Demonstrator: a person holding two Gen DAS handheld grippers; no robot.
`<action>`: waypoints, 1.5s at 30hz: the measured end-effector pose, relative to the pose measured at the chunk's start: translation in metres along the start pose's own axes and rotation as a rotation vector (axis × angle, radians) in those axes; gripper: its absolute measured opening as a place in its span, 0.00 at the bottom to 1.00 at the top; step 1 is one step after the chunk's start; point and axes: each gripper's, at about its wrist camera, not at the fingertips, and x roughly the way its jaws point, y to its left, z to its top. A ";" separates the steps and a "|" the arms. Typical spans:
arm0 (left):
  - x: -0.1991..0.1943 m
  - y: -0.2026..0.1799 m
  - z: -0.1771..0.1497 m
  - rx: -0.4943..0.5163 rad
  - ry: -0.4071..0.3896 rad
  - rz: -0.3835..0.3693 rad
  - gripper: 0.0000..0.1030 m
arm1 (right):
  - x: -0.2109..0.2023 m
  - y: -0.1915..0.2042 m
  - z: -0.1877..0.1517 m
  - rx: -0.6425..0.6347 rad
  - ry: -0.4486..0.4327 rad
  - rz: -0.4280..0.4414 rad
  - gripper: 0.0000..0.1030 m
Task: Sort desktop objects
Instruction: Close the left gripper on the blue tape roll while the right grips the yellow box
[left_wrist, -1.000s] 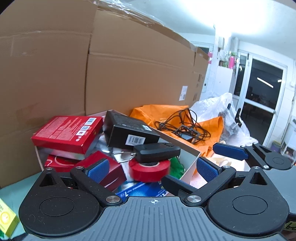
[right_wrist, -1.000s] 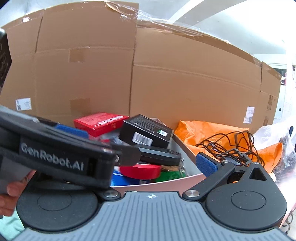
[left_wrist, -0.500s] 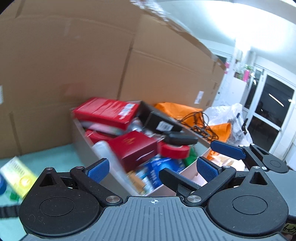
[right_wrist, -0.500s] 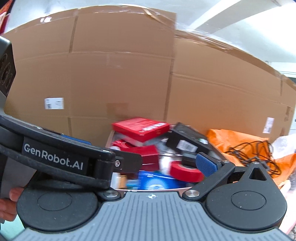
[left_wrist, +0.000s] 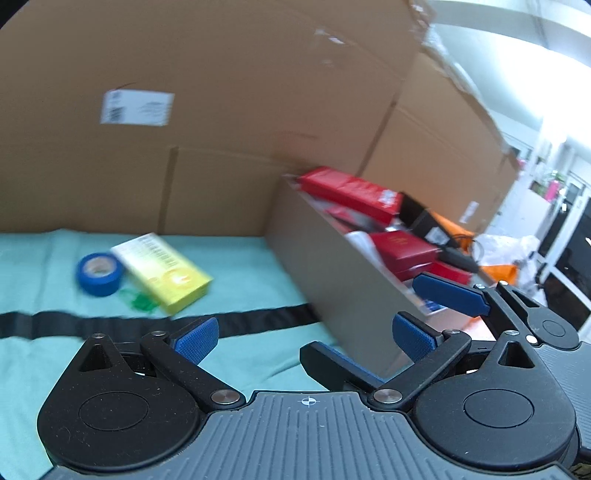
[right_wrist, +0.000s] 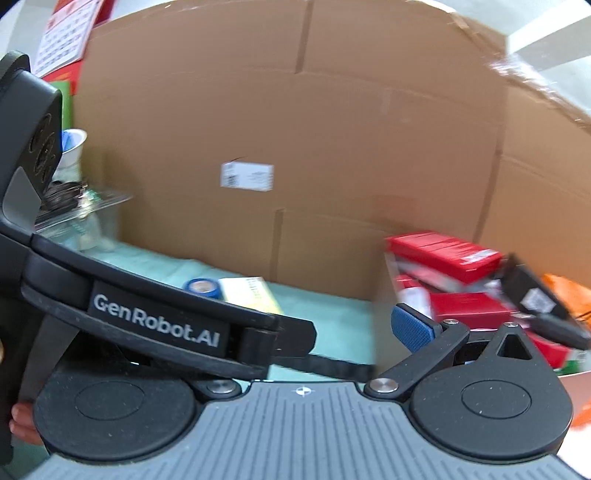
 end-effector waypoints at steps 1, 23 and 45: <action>-0.001 0.007 -0.002 -0.008 0.001 0.009 1.00 | 0.005 0.006 -0.001 0.000 0.009 0.012 1.00; 0.055 0.121 0.027 -0.034 0.063 0.105 1.00 | 0.121 0.023 -0.021 0.107 0.190 0.081 1.00; 0.131 0.162 0.076 -0.009 0.169 0.077 0.88 | 0.191 0.000 -0.017 0.159 0.219 0.121 0.99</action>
